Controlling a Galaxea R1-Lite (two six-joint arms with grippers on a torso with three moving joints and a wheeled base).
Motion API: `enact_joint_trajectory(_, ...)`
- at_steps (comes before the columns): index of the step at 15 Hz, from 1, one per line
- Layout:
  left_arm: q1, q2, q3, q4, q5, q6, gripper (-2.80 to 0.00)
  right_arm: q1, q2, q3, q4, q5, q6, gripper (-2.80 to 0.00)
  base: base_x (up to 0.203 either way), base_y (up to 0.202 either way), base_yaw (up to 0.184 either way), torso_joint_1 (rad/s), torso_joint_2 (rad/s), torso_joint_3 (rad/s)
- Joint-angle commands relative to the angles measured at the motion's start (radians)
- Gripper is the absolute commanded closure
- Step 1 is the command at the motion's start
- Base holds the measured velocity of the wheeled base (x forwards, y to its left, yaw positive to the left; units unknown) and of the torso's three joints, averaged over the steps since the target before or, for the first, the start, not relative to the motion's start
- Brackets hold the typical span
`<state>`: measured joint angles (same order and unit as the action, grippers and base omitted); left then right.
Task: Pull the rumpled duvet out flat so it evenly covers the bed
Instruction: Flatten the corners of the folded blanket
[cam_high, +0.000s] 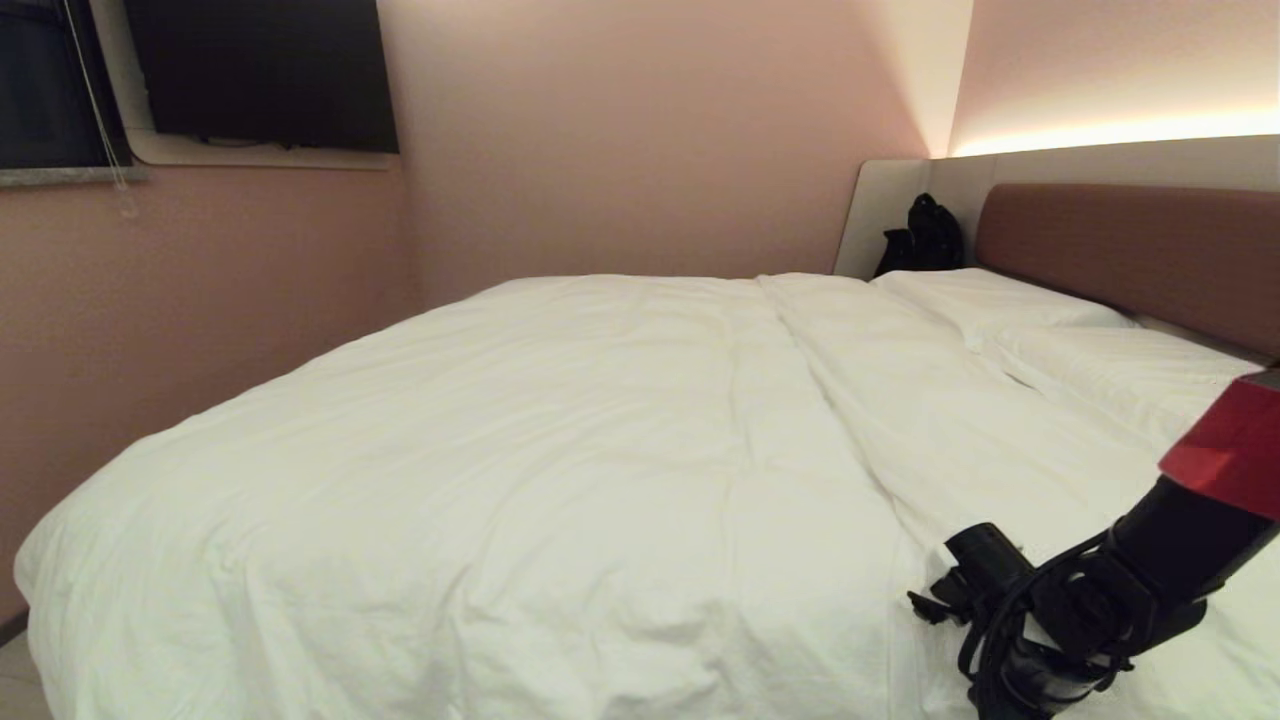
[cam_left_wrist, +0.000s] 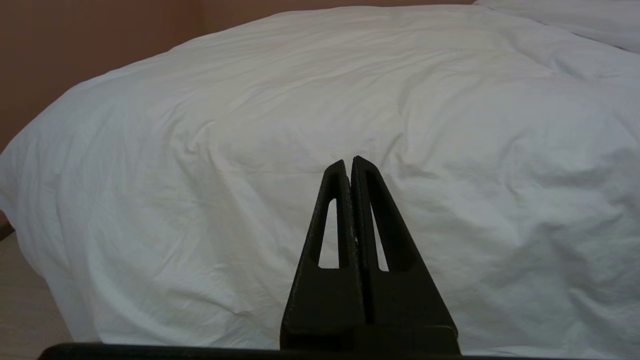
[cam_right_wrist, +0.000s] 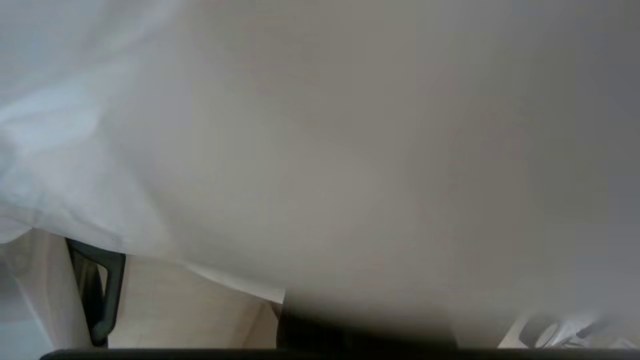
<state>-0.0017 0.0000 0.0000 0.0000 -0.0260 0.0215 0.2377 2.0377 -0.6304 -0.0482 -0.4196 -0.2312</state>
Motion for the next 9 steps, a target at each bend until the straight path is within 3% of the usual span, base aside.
enact_joint_trajectory(1,0.0,0.0,0.0,0.0,0.0,0.0,0.0,0.003,-0.163,0.039,0.001,0.016,0.007,0.0,0.0,0.0,0.0,0.0,0.0,0.0)
enact_joint_trajectory(5,0.0,0.0,0.0,0.0,0.0,0.0,0.0,0.007,-0.379,0.075,0.008,0.055,0.062,0.0,0.0,0.0,0.0,0.0,0.0,0.0)
enact_joint_trajectory(9,0.0,0.0,0.0,0.0,0.0,0.0,0.0,0.006,-0.651,0.056,0.008,0.067,0.207,0.0,0.0,0.0,0.0,0.0,0.0,0.0)
